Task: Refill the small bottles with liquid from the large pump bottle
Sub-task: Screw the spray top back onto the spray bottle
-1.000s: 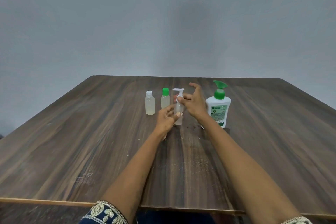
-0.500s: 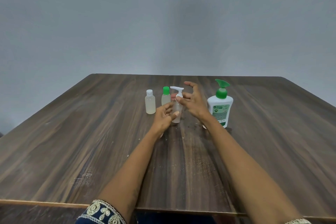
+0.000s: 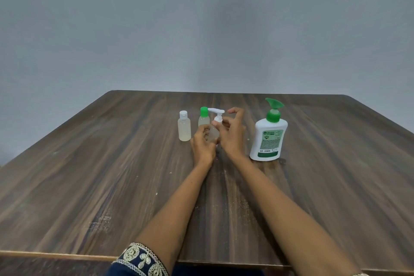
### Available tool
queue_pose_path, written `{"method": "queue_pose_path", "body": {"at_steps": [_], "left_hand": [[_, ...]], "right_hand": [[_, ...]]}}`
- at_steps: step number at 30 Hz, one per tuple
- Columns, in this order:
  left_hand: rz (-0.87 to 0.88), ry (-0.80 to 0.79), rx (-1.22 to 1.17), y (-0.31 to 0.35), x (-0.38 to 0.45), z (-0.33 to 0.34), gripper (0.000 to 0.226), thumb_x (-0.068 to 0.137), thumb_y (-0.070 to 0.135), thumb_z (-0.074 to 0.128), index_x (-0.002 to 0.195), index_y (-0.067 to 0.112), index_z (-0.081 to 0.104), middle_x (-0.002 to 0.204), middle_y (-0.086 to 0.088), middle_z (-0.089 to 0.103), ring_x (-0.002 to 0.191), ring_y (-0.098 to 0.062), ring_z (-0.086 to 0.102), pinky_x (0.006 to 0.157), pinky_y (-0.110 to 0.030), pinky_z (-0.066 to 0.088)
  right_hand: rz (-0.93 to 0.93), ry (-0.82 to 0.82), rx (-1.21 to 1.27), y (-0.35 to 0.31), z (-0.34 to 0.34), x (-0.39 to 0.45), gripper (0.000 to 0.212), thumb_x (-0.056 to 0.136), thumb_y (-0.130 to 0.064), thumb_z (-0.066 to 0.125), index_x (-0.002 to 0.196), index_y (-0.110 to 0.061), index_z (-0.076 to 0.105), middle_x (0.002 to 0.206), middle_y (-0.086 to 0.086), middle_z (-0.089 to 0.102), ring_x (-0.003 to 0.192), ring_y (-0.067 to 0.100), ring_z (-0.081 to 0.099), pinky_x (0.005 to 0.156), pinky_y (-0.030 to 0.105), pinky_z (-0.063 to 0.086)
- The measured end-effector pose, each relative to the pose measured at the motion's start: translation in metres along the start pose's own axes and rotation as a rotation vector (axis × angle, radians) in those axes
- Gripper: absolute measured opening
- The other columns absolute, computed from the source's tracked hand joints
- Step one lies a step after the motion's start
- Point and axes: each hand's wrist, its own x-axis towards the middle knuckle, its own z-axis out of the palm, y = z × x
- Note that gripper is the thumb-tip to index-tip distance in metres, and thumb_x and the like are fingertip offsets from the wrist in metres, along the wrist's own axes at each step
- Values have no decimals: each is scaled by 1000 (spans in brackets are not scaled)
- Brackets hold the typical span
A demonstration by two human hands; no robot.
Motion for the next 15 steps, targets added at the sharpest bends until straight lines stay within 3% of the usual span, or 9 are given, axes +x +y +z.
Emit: {"method": "queue_pose_path", "body": {"at_steps": [3, 6, 9, 12, 15], "left_hand": [[15, 60, 31, 2, 6, 3, 23, 77, -10, 52, 90, 7, 60, 81, -5, 63, 70, -14, 55, 55, -11, 39], [8, 69, 63, 0, 12, 12, 25, 78, -10, 46, 90, 7, 60, 80, -4, 63, 67, -17, 54, 60, -22, 43], [39, 30, 87, -3, 17, 15, 22, 79, -5, 52, 95, 10, 59, 76, 0, 59, 71, -22, 57, 64, -31, 47], [137, 38, 128, -3, 21, 14, 29, 77, -4, 59, 103, 8, 59, 95, -6, 58, 85, -18, 55, 73, -27, 46], [190, 237, 248, -7, 30, 4, 33, 72, -4, 64, 102, 8, 58, 104, -10, 50, 97, -23, 48, 81, -32, 42]], "right_hand": [[12, -96, -126, 9, 0, -3, 49, 79, -23, 74, 116, -24, 42, 96, -2, 70, 86, 21, 66, 76, 42, 52], [22, -104, -236, 15, 1, -1, 25, 83, -22, 70, 102, -15, 56, 91, 7, 70, 85, 27, 66, 73, 44, 53], [-6, -100, -259, 14, 1, 8, 19, 84, -23, 67, 97, -10, 62, 88, 9, 70, 82, 28, 65, 69, 43, 52], [1, -83, -319, 15, 2, 22, 19, 84, -24, 66, 96, -9, 62, 89, 11, 70, 85, 31, 64, 65, 36, 45], [19, -73, -353, 22, 5, 36, 21, 83, -23, 70, 95, -8, 61, 92, 13, 70, 88, 33, 63, 68, 35, 43]]}}
